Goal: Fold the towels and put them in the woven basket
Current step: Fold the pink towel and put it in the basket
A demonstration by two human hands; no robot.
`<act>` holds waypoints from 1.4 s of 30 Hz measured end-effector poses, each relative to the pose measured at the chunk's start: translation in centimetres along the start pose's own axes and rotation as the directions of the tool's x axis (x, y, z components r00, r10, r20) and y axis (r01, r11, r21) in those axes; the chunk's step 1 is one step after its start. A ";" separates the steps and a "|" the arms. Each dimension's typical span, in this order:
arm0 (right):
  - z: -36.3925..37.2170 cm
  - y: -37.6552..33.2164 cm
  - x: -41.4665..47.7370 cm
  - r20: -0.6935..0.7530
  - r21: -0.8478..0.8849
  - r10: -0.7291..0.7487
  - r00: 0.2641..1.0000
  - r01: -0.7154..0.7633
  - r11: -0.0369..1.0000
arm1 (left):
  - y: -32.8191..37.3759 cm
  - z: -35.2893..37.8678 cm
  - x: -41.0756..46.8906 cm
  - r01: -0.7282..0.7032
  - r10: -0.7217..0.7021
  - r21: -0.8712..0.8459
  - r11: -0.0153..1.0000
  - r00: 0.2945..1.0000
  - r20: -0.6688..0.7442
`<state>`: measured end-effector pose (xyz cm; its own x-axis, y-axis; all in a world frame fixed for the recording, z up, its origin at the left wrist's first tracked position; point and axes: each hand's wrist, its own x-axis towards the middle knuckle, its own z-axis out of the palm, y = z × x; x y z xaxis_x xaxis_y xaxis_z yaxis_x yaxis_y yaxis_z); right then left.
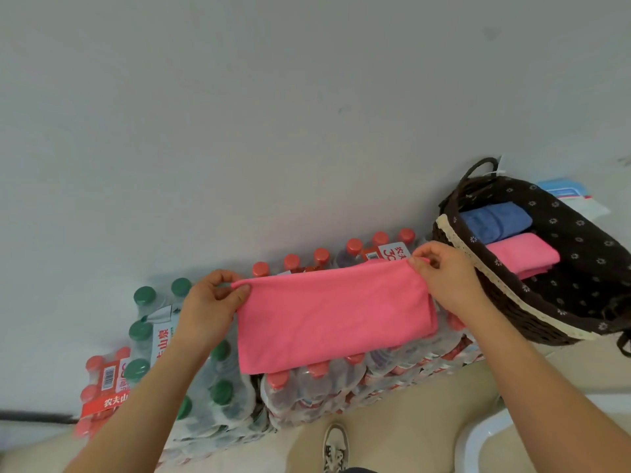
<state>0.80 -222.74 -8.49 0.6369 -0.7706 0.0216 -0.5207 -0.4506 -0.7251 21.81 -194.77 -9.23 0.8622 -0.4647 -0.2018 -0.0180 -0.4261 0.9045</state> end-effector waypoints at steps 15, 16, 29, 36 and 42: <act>4.0 2.0 4.4 0.262 -0.412 -0.123 0.957 0.226 0.883 | -2.4 2.7 2.4 0.031 0.040 0.404 0.914 0.985 -0.166; 4.2 2.1 4.4 0.258 -0.449 -0.126 0.958 0.235 0.862 | -2.5 2.8 2.5 0.034 0.038 0.417 0.908 0.986 -0.164; 1.5 1.6 -3.1 0.568 -0.425 -0.423 0.706 0.691 0.584 | -3.2 2.4 -4.9 -0.693 0.440 0.570 0.441 0.721 0.535; 3.1 2.5 -6.1 0.421 -0.506 -0.444 0.791 0.611 0.609 | -4.6 3.4 -5.7 -0.678 0.495 0.666 0.311 0.714 0.495; 5.4 2.0 -6.6 0.269 -0.529 -0.494 0.826 0.556 0.641 | -4.0 4.7 -5.2 -0.635 0.514 0.736 0.233 0.723 0.461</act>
<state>-1.40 -216.16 -13.77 0.9369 -0.2928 0.1909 -0.2805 -0.9557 -0.0892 15.00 -194.24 -13.56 0.3803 -0.9133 0.1461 -0.9249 -0.3752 0.0619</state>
